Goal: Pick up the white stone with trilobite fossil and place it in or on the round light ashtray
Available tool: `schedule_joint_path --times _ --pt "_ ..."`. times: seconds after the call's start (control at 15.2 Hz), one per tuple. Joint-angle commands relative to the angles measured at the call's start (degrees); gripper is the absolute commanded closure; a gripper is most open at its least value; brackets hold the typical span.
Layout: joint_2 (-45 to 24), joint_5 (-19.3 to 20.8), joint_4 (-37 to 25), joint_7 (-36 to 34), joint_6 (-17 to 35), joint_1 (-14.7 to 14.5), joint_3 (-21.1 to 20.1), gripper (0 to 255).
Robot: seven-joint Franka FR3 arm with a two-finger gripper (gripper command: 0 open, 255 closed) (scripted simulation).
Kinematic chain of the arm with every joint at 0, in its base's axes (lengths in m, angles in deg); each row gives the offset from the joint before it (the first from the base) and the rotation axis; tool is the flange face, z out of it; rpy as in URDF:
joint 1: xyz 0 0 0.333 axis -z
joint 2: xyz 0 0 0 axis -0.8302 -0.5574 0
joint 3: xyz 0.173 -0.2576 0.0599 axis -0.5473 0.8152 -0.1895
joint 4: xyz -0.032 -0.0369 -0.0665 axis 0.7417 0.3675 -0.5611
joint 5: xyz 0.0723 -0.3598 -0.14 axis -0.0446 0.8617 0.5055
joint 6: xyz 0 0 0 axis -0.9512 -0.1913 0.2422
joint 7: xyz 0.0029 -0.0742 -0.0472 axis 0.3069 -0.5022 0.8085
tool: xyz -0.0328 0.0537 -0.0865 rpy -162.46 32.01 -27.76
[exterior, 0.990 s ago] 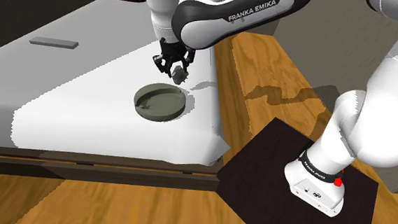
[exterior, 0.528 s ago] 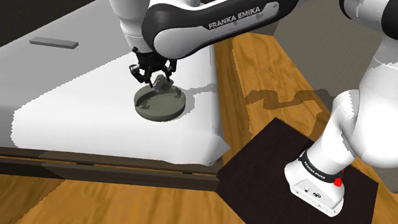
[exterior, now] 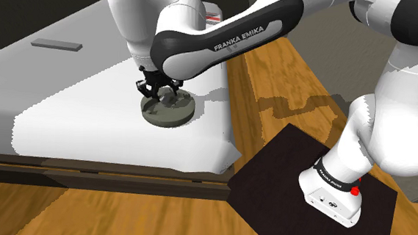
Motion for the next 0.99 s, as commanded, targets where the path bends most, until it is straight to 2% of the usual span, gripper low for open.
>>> schedule_joint_path --times 0.0,0.33,0.86,0.92 --pt "-0.59 0.25 0.70 -0.44 1.26 0.05 0.09 255" --pt "-1.99 0.89 2.33 -1.61 4.09 0.08 0.26 255" --pt "-2.00 0.91 2.32 -1.62 4.09 0.12 0.21 255" --pt "-1.62 0.92 2.87 -1.37 4.37 0.36 0.32 0"
